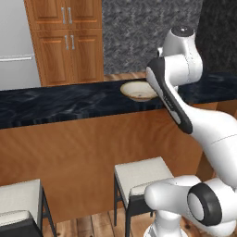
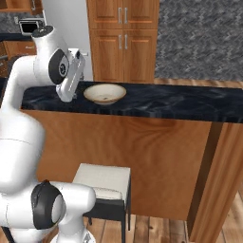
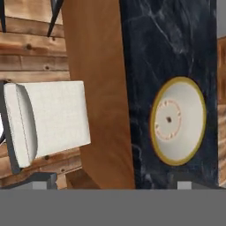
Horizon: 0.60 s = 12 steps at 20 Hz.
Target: Pick up the bowls from the cabinet and place each bowl in front of a stool on the dining counter.
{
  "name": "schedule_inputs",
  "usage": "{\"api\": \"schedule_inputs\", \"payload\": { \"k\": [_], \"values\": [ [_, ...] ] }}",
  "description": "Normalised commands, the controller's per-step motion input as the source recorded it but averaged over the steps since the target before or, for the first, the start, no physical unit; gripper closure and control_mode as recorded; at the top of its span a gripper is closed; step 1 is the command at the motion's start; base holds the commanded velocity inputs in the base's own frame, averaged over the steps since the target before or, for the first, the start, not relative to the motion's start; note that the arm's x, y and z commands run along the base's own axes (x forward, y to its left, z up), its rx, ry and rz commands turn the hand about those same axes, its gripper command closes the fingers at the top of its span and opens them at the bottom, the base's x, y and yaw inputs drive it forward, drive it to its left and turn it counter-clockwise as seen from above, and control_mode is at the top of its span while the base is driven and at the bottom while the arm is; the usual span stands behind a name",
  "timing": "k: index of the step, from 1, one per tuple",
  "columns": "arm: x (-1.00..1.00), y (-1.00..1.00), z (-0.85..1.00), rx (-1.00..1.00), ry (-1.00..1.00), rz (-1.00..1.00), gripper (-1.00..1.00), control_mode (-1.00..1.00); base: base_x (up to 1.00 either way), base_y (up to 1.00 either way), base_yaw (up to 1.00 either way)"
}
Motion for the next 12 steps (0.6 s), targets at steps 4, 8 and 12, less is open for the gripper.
{"api": "schedule_inputs", "payload": {
  "k": [4,8,12],
  "values": [
    [-0.79,-0.12,0.09,-0.01,0.26,-0.15,-1.00,-1.00,0.00,0.00,0.00],
    [-0.90,-0.46,-0.38,0.03,0.11,-0.15,-1.00,-1.00,0.00,0.00,0.00],
    [-0.98,-0.50,-0.28,0.05,0.02,-0.06,-1.00,-1.00,0.00,0.00,0.00]
  ]
}}
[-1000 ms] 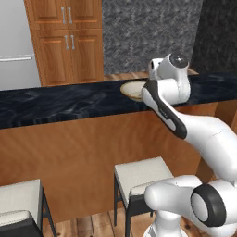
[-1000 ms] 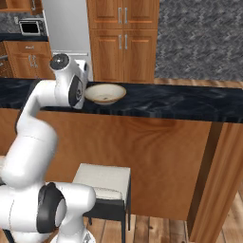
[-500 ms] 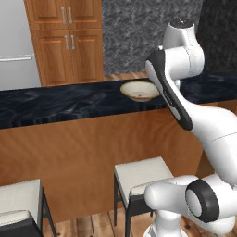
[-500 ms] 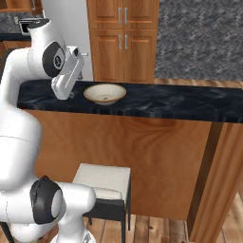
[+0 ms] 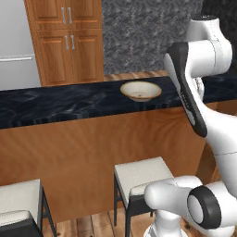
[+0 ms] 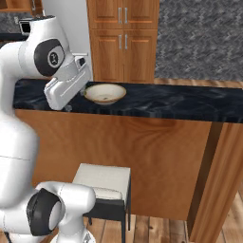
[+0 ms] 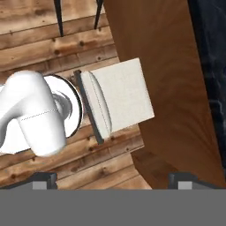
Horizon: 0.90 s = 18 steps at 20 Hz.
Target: Pick up the bowls from the cabinet and place each bowl in front of a stool on the dining counter.
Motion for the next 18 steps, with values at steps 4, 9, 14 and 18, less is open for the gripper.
{"api": "schedule_inputs", "payload": {
  "k": [4,9,14,18],
  "values": [
    [-1.00,-0.23,-0.18,0.01,-0.11,0.08,-1.00,-1.00,0.00,0.00,0.00],
    [-0.60,-0.04,-0.02,-0.03,-0.04,0.33,-1.00,-1.00,0.00,0.00,0.00],
    [-0.39,0.00,-0.10,-0.05,0.00,0.35,-1.00,-1.00,0.00,0.00,0.00],
    [-0.10,0.02,-0.04,-0.01,0.01,0.12,-1.00,-1.00,0.00,0.00,0.00]
  ]
}}
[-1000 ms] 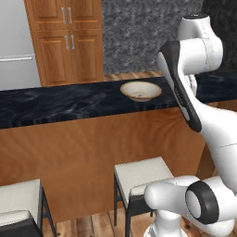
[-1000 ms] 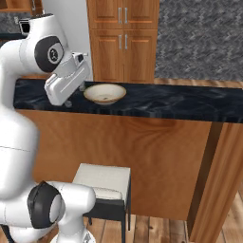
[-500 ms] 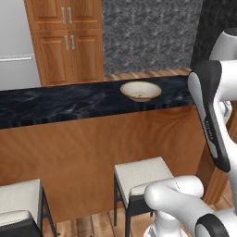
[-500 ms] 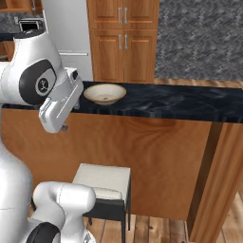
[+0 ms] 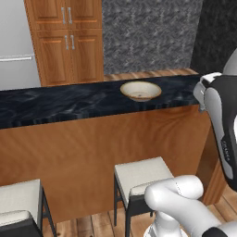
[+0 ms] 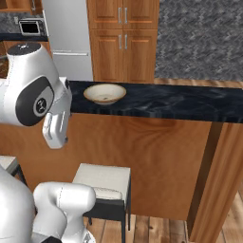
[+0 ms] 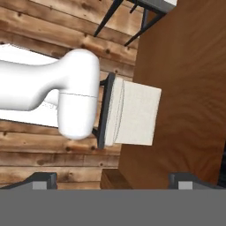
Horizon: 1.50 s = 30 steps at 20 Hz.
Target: Pick up the bowls from the cabinet and place each bowl in front of a stool on the dining counter.
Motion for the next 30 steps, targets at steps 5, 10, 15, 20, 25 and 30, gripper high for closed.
{"api": "schedule_inputs", "payload": {
  "k": [5,10,15,20,25,30],
  "values": [
    [0.00,0.00,0.00,0.00,0.00,0.00,-1.00,-1.00,0.00,0.00,0.00],
    [0.00,0.00,0.00,0.00,0.00,0.00,-1.00,-1.00,0.00,0.00,0.00],
    [0.00,0.00,0.00,0.00,0.00,0.00,-1.00,1.00,0.00,-0.24,-0.01],
    [0.00,0.00,0.00,0.00,0.00,0.00,-1.00,1.00,0.00,-0.87,0.00],
    [0.00,0.00,0.00,0.00,0.00,0.00,-1.00,1.00,0.01,-1.00,-0.01],
    [0.00,0.00,0.00,0.00,0.00,0.00,-1.00,1.00,0.08,-1.00,-0.02]
  ]
}}
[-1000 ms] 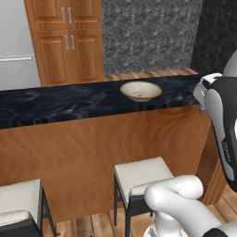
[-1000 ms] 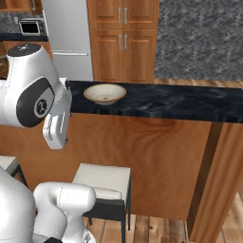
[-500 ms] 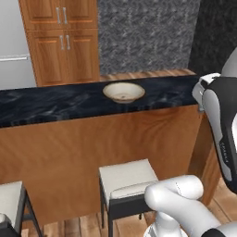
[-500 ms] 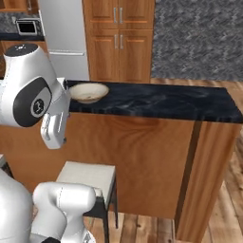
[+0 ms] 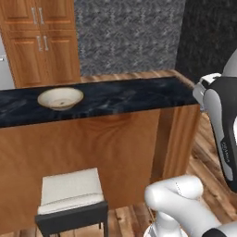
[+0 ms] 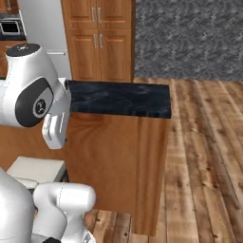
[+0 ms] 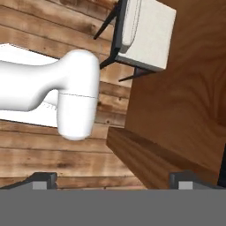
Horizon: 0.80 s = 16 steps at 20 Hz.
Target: Pick up the bowls from the cabinet and place each bowl in front of a stool on the dining counter.
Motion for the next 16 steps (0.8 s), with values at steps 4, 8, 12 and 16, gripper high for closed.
{"api": "schedule_inputs", "payload": {
  "k": [4,8,12,16],
  "values": [
    [0.00,0.00,0.00,0.00,0.00,0.00,-1.00,1.00,0.16,-1.00,-0.08],
    [0.00,0.00,0.00,0.00,0.00,0.00,-1.00,1.00,0.21,-1.00,-0.19],
    [0.00,0.00,0.00,0.00,0.00,0.00,-1.00,1.00,0.41,-1.00,-0.16],
    [0.00,0.00,0.00,0.00,0.00,0.00,-1.00,1.00,0.70,-1.00,-0.04]
  ]
}}
